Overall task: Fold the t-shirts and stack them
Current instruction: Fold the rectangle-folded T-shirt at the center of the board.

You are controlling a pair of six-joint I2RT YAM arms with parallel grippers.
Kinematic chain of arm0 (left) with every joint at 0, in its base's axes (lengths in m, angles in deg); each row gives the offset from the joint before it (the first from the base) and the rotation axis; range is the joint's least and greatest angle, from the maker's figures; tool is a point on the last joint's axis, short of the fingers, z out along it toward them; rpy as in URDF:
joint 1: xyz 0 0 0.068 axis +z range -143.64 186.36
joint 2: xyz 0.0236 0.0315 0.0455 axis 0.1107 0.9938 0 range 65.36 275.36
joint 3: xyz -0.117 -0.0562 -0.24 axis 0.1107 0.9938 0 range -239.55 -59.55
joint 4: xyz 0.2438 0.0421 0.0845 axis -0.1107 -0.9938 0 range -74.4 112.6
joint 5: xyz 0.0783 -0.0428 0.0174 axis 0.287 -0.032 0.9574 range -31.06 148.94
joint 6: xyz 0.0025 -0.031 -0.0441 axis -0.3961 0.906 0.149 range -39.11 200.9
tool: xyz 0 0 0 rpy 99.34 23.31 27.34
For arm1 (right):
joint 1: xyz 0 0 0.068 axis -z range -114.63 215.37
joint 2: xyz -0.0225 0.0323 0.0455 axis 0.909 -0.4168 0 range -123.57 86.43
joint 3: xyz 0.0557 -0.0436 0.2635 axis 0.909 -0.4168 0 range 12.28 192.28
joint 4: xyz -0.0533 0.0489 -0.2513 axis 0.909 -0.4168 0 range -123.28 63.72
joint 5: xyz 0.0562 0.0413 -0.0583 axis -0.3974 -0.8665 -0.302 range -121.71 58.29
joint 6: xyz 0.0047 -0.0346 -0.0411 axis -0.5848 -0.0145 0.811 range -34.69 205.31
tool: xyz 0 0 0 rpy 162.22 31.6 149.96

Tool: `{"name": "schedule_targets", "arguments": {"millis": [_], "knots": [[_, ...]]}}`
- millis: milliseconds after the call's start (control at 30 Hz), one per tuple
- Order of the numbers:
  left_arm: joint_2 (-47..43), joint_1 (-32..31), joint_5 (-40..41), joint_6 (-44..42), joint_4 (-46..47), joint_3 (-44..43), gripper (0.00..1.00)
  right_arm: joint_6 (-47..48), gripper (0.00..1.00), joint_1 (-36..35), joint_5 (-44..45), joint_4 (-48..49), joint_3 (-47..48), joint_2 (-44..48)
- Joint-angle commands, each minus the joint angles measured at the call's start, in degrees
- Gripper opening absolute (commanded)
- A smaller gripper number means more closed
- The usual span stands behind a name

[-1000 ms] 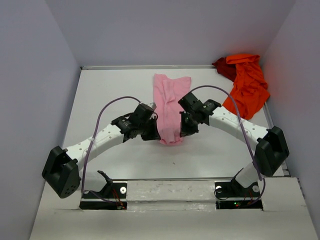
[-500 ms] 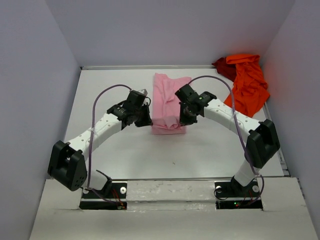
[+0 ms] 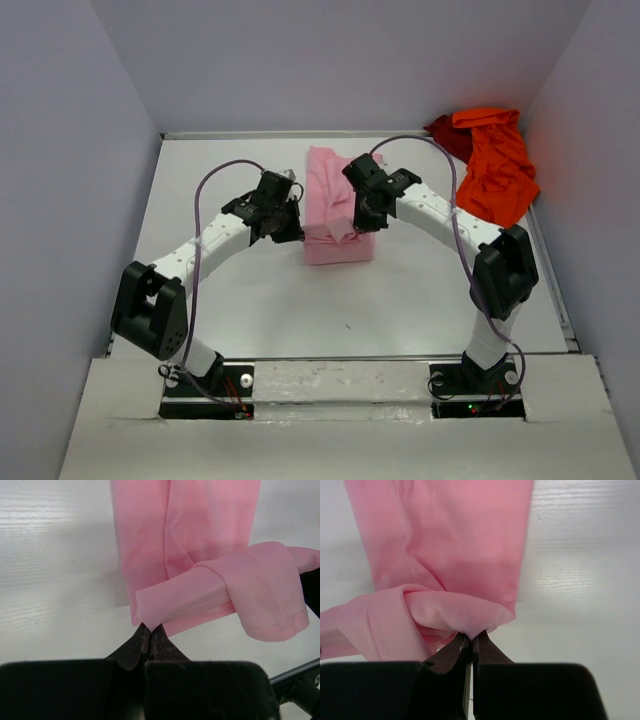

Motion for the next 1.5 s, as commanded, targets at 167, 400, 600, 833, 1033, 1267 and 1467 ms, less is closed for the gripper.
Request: {"name": "schedule_targets", "arguments": {"millis": [167, 400, 600, 833, 1033, 1267, 1467], "knots": [[6.3, 0.7, 3.3, -2.9, 1.1, -9.4, 0.0, 1.4, 0.0, 1.6, 7.8, -0.7, 6.8, -5.6], [12.4, 1.1, 3.2, -4.6, 1.5, -14.9, 0.0, 0.8, 0.0, 2.1, 11.0, -1.0, 7.7, -5.7], [16.7, 1.5, 3.1, -5.4, 1.9, -18.4, 0.0, 0.4, 0.0, 3.4, 11.8, -1.2, 9.4, -8.0], [19.1, 1.9, 5.9, -5.8, 1.8, -20.8, 0.01, 1.2, 0.0, 5.7, 14.0, 0.7, 12.0, -12.6], [18.2, 2.4, 13.1, -4.7, 0.4, -23.1, 0.53, 4.6, 0.33, 7.5, 12.9, 7.9, 14.0, -15.4], [12.7, 2.4, 16.0, -3.1, -0.9, -22.3, 0.62, 10.2, 0.62, 7.5, 12.9, 10.4, 15.2, -15.2], [4.6, 0.9, 12.5, -0.7, -0.6, -14.9, 0.62, 11.6, 0.63, 7.5, 7.2, 12.2, 10.5, -10.5]]}}
